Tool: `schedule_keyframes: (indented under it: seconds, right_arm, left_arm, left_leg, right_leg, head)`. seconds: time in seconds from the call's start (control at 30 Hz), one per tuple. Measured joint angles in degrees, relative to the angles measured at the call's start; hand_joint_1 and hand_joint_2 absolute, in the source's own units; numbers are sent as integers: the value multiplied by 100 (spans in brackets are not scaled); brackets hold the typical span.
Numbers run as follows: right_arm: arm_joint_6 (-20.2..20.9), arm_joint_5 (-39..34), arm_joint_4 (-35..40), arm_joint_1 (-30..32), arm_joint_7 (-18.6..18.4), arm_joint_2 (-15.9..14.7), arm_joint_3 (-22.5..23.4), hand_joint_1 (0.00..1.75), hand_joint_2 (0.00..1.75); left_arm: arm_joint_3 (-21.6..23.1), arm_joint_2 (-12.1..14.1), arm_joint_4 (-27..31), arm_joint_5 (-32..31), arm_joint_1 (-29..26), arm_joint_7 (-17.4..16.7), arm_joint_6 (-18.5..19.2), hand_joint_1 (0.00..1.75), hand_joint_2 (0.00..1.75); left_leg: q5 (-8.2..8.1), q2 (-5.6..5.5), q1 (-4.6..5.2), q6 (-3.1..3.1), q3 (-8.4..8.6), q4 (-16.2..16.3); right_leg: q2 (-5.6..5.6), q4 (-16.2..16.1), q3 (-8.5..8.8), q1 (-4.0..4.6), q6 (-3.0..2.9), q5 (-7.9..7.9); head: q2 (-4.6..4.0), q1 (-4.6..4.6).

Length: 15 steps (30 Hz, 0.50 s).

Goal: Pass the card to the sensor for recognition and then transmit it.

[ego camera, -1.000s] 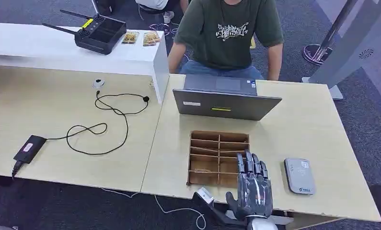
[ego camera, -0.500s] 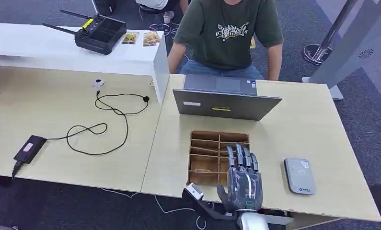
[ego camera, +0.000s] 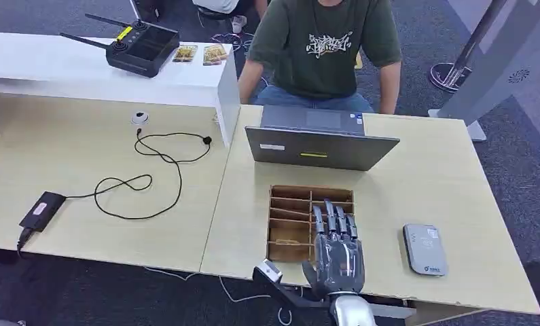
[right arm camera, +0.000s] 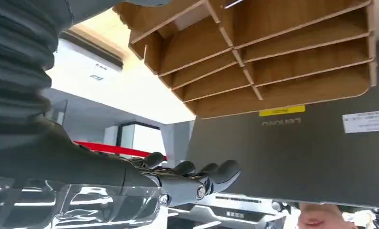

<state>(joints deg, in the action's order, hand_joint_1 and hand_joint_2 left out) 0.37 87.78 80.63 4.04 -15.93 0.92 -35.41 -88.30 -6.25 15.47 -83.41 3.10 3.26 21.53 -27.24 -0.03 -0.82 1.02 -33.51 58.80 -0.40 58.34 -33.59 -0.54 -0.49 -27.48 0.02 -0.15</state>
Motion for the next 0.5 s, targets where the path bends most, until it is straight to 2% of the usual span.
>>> schedule_keyframes:
  seconds: [0.5]
  right_arm:
    - [109, -249, -315, -127, -177, 22, -52, 0, 175]
  left_arm:
    - [0, -46, 0, 107, 30, -103, -61, 0, 0]
  left_leg:
    - [0, 1, 0, 0, 0, 0]
  right_leg:
    - [1, 0, 0, 0, 0, 0]
  head:
    - [-2, 0]
